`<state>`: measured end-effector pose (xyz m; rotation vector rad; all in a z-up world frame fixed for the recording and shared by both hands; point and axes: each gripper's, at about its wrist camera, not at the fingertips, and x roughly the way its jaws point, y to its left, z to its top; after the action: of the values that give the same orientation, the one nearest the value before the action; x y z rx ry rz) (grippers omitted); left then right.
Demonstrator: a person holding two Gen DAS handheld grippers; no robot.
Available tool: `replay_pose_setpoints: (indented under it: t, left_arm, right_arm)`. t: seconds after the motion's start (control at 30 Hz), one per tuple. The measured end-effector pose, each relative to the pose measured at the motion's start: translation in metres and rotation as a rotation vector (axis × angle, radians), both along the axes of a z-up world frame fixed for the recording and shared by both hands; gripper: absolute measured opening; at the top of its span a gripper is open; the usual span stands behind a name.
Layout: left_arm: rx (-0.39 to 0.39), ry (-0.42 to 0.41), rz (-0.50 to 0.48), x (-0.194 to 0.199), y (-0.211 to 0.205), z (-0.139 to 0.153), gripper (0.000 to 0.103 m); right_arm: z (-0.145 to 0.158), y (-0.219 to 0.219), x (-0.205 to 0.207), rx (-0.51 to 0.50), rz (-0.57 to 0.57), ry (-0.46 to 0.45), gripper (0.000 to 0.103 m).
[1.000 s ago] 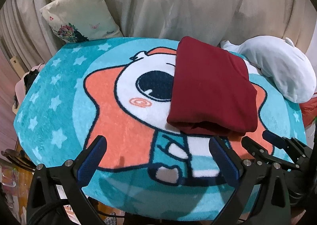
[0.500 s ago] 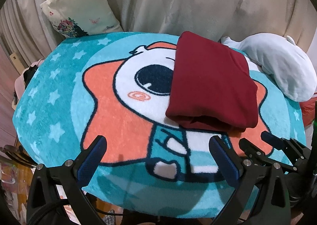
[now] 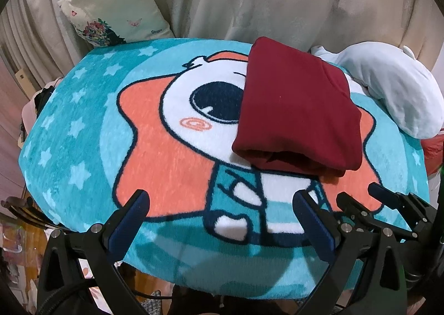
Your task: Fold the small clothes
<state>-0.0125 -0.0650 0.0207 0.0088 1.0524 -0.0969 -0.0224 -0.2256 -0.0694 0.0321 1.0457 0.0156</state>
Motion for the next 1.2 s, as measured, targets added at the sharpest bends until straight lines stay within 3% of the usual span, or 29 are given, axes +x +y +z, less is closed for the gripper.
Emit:
replay_pose_setpoints:
  t: [1.2]
  left_arm:
    - [-0.003,0.047,0.019,0.002,-0.005,-0.011,0.103]
  right_arm:
    - [-0.005,0.002,0.001,-0.001,0.026,0.012,0.067]
